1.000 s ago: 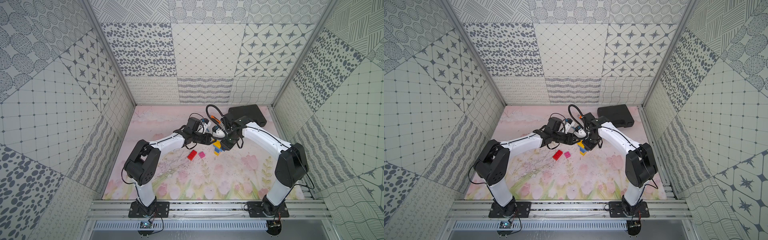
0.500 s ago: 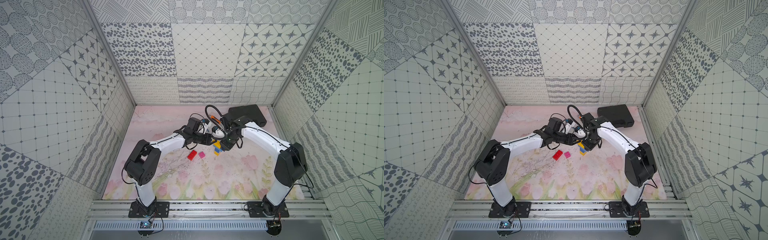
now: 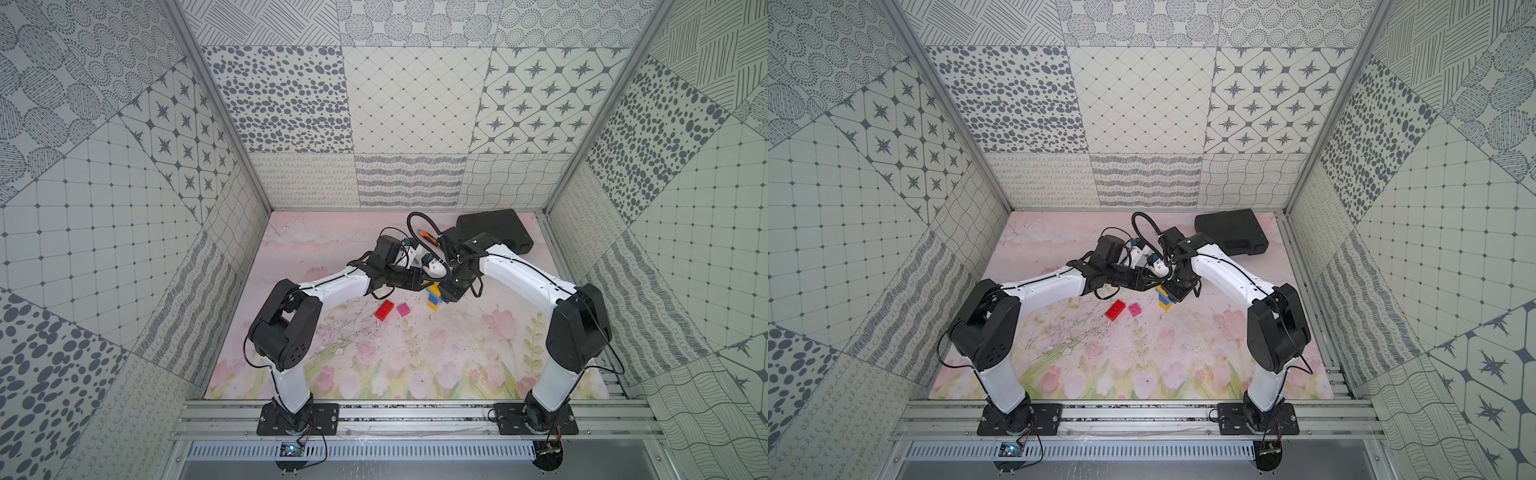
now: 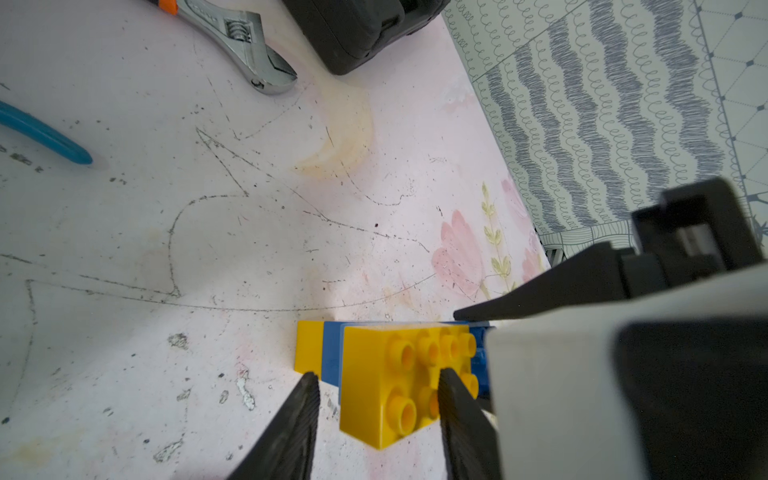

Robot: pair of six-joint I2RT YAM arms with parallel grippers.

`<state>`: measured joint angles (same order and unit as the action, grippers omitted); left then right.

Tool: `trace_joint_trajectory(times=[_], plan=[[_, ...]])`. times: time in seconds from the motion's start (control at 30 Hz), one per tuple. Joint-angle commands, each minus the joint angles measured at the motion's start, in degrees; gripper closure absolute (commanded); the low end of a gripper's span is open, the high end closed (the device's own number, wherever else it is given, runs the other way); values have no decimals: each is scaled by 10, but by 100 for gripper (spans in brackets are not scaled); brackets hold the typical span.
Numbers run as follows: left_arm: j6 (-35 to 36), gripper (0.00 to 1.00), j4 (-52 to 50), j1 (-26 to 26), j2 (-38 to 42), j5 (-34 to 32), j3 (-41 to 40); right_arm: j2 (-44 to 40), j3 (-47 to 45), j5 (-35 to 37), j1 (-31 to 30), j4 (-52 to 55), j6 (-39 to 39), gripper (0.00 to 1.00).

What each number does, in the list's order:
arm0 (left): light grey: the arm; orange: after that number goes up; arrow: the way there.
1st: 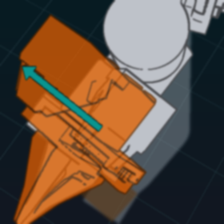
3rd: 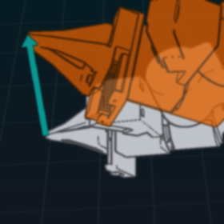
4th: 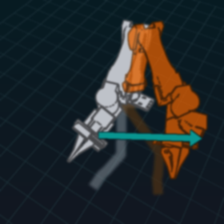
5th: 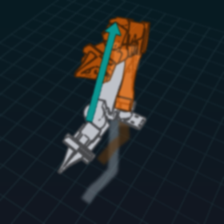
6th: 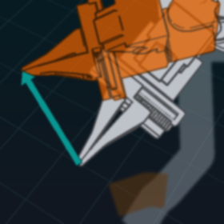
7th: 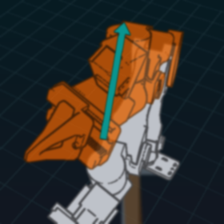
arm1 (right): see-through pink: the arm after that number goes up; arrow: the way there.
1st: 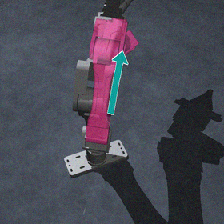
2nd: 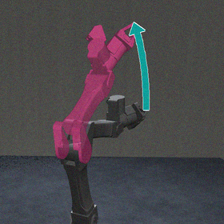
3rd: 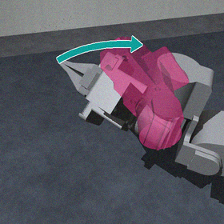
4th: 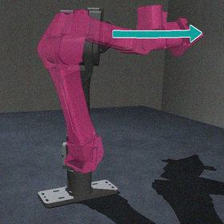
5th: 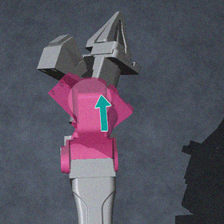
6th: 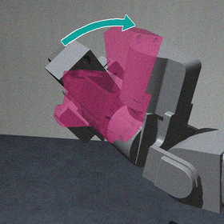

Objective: Assemble a spoon with lego
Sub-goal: Assemble the lego brick with the lego brick.

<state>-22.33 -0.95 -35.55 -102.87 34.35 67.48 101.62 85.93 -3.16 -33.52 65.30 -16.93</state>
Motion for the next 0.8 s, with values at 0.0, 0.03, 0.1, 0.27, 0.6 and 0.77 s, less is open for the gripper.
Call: trace_joint_trajectory(times=[0.0,0.03,0.1,0.27,0.6,0.77], plan=[[14,52,5,-5,-2,11,-2,38,2,22,-11,11,1,92],[14,52,4,-5,-2,12,-2,39,4,24,-13,14,1,91],[14,52,5,-5,-2,12,-2,44,6,27,-13,14,6,91],[16,53,1,-4,-7,12,0,44,22,28,-13,16,10,87],[22,64,-19,-5,-17,-1,5,47,41,24,-13,23,12,83],[29,71,-32,-4,-20,-8,6,45,43,24,-13,23,13,83]])
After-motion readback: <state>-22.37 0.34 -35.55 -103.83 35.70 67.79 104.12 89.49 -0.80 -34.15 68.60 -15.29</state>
